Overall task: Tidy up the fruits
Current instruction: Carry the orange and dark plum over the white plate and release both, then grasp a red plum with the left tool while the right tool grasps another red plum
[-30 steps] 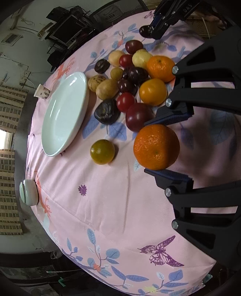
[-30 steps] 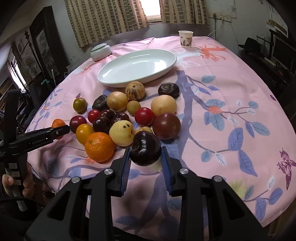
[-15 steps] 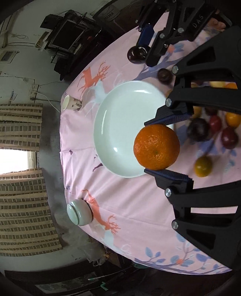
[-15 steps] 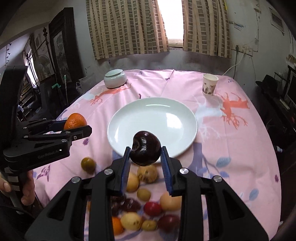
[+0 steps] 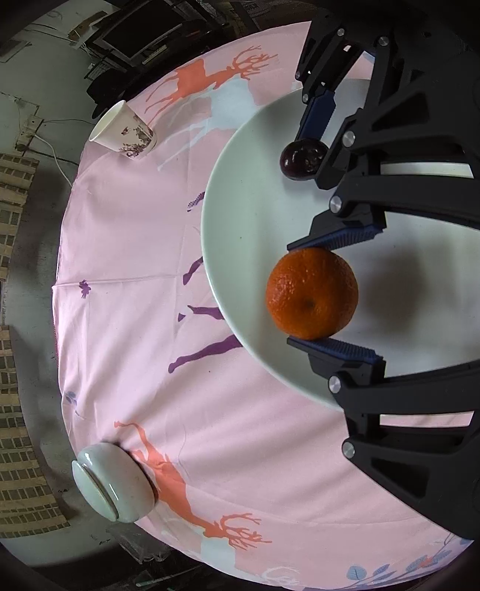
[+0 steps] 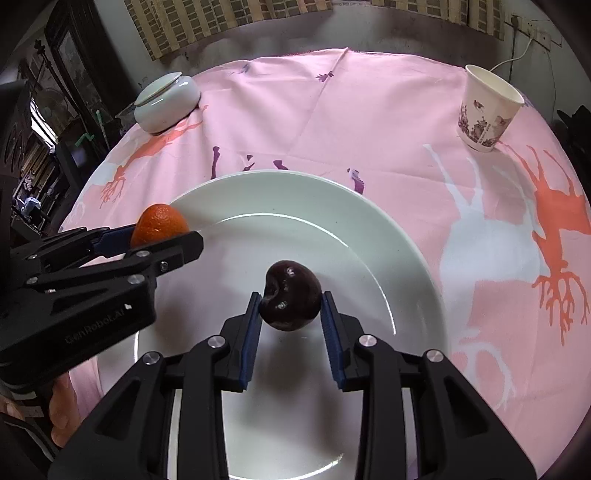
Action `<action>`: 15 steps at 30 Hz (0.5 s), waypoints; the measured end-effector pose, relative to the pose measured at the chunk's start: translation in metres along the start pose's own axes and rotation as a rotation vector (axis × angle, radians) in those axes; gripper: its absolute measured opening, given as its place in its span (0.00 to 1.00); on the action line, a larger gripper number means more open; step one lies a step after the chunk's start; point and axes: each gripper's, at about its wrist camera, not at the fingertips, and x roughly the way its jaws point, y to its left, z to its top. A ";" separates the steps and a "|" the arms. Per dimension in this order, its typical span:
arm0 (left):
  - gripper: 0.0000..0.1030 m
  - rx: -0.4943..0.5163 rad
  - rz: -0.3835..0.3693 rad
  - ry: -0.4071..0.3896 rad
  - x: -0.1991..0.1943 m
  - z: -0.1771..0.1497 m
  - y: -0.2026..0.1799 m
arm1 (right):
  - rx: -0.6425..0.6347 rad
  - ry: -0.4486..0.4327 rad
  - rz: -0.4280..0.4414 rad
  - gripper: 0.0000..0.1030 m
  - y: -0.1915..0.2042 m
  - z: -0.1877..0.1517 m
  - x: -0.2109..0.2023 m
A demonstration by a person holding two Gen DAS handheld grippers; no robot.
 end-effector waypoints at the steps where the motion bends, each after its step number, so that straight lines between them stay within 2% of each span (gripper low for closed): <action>1: 0.44 -0.002 -0.006 0.006 0.002 0.002 -0.002 | -0.010 -0.004 -0.014 0.40 0.001 0.001 0.001; 2: 0.45 -0.007 -0.012 0.007 0.002 0.003 -0.001 | -0.018 -0.016 -0.028 0.50 0.000 0.001 0.001; 3: 0.56 -0.012 -0.015 -0.001 -0.001 0.006 0.000 | -0.027 -0.042 -0.041 0.64 0.001 0.001 -0.003; 4: 0.71 -0.015 -0.019 -0.018 -0.009 0.007 0.000 | -0.034 -0.065 -0.045 0.64 0.002 -0.001 -0.009; 5: 0.75 -0.014 -0.023 -0.045 -0.019 0.007 0.000 | -0.041 -0.074 -0.046 0.64 0.003 -0.002 -0.015; 8: 0.76 0.010 -0.039 -0.103 -0.061 -0.001 0.001 | -0.050 -0.085 -0.059 0.64 0.008 -0.011 -0.042; 12: 0.93 0.004 -0.039 -0.197 -0.130 -0.046 0.013 | -0.050 -0.094 -0.050 0.66 0.018 -0.055 -0.099; 14: 0.96 0.003 -0.026 -0.246 -0.158 -0.082 0.018 | -0.052 -0.107 -0.014 0.73 0.026 -0.093 -0.128; 15: 0.98 0.003 -0.029 -0.262 -0.168 -0.103 0.020 | -0.055 -0.122 -0.011 0.87 0.033 -0.115 -0.141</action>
